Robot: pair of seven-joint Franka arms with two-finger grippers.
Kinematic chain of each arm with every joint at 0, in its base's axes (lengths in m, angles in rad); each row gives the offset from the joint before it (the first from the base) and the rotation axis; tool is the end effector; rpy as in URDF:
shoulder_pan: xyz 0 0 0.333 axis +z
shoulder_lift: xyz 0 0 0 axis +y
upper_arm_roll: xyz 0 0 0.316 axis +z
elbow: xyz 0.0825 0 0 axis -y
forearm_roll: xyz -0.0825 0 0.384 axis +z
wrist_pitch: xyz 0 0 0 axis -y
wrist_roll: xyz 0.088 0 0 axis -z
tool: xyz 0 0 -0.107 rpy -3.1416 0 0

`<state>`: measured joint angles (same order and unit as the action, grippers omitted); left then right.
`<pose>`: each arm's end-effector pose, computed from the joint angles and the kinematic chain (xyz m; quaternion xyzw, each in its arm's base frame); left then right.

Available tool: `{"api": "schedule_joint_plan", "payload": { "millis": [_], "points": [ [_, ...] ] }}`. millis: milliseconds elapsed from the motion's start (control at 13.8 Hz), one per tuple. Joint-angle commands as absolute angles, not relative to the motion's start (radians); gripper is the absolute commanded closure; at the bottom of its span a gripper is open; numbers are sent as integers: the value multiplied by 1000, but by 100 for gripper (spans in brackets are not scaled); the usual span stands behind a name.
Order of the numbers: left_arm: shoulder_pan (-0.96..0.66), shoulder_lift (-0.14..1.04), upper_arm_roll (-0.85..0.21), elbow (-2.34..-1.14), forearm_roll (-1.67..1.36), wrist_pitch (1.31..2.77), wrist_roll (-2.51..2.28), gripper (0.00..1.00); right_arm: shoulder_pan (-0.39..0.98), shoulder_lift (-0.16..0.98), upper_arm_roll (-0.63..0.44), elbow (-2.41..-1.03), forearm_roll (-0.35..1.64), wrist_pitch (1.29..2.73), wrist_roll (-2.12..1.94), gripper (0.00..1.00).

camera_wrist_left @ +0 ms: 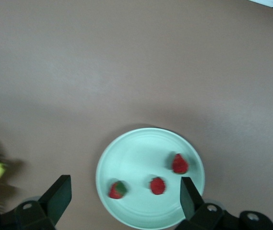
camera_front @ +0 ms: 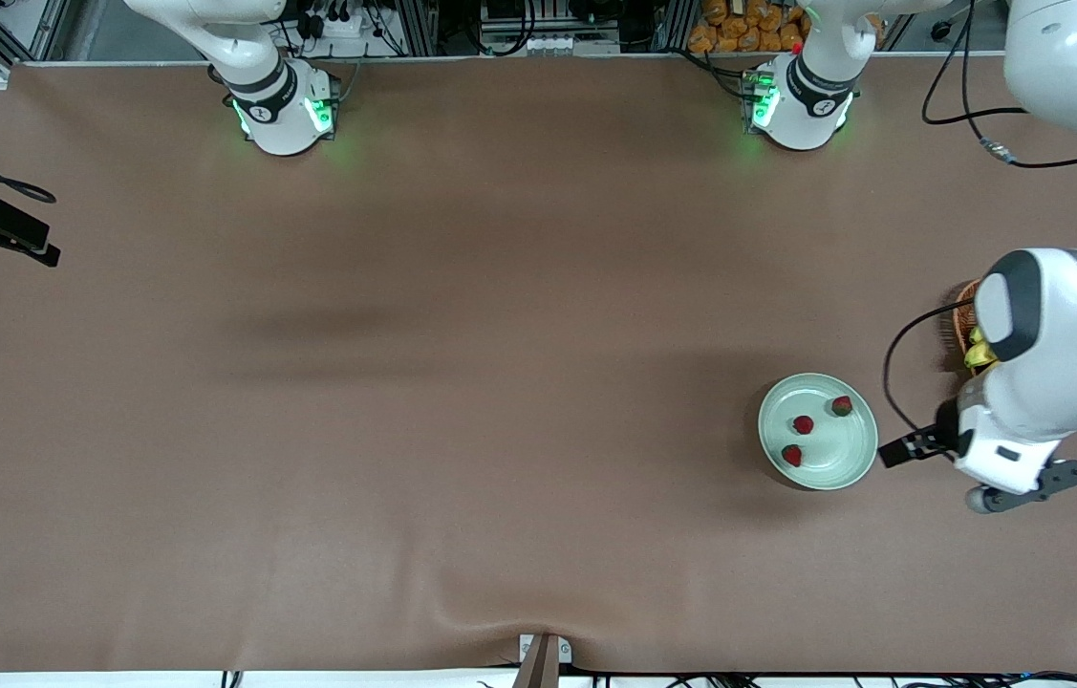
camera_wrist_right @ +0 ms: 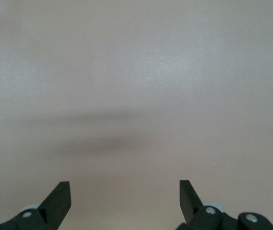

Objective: Collect all strawberries into plate

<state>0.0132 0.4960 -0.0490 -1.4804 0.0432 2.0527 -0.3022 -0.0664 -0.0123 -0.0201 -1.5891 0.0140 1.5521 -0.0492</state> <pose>0.7040 -0.0172 0.3963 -0.9911 -0.1269 -0.0393 0.0014 0.5465 -0.0459 0.6211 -0.9997 0.0186 0.0118 0.0079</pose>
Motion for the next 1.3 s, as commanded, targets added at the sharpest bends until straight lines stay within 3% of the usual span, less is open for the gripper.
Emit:
{"api": "schedule_joint_plan", "payload": {
  "millis": [0,796,1230],
  "points": [
    [26,399,-58,-1500,52,1985,-253,0,-75,-28,-11,-1592,6,1552,-43,0],
    [40,103,-78,-1477,52,1660,-209,0,-75,-28,-12,-1592,5,1554,-43,0],
    [34,37,-86,-1488,35,1556,-164,0,-75,-28,-14,-1586,5,1555,-43,0]
  ]
}}
